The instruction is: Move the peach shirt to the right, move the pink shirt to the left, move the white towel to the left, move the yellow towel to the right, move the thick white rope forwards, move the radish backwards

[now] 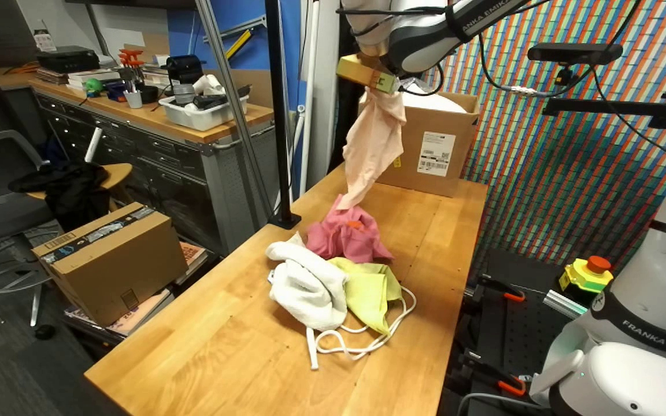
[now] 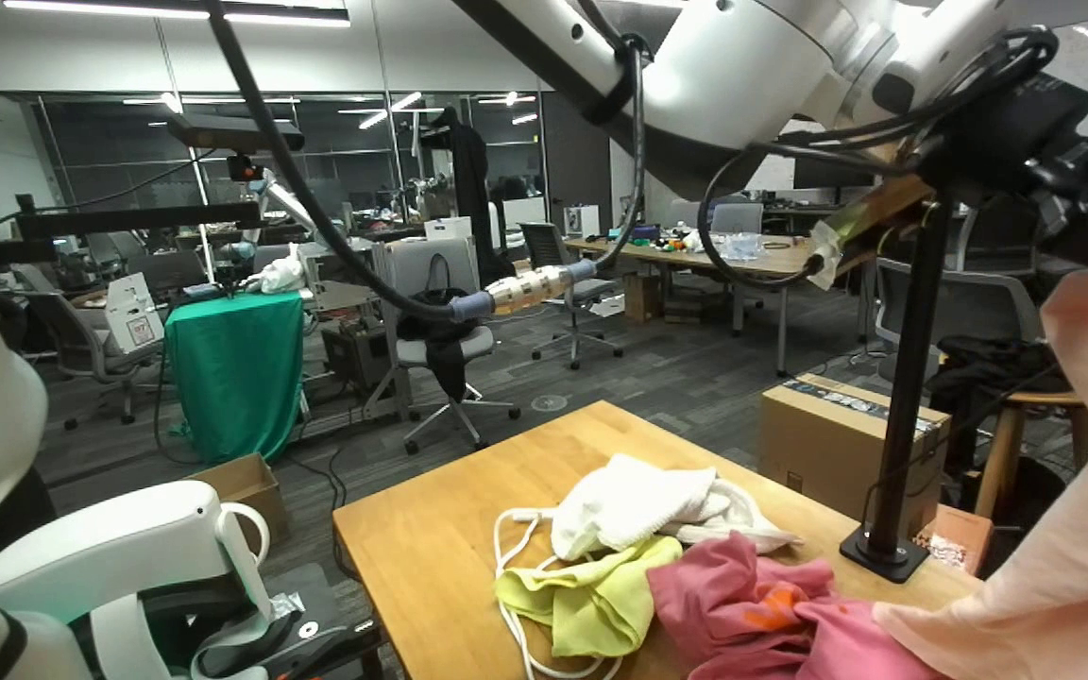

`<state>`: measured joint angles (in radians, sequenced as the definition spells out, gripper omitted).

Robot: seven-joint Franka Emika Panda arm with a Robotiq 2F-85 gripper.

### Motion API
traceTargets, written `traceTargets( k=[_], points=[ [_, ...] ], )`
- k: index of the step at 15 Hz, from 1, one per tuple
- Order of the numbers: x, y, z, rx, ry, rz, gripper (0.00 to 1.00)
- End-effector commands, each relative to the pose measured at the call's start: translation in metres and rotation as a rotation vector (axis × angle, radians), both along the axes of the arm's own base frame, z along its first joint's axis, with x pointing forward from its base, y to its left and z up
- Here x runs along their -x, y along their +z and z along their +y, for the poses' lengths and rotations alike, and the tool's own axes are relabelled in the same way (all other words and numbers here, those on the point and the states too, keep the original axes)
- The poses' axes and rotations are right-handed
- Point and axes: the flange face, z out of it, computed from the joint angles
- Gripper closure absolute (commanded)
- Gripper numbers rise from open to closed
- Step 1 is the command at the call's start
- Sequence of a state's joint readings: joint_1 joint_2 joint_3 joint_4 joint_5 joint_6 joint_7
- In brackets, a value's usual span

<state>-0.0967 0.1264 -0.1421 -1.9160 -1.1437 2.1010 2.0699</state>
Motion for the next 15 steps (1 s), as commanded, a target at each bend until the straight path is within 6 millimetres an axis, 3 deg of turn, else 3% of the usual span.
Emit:
traceTargets(
  k=[1,12,13,14,15],
  points=[
    [-0.002,0.008,-0.022,0.065,-0.156,-0.094,0.97],
    [0.035,-0.003,-0.092,0.136,-0.464,-0.105,0.97],
    [0.036,-0.007,-0.096,0.143,-0.469,-0.086,0.89],
    [0.037,-0.011,-0.099,0.136,-0.47,-0.069,0.64],
    [0.037,-0.016,-0.101,0.129,-0.469,-0.046,0.64]
  ],
)
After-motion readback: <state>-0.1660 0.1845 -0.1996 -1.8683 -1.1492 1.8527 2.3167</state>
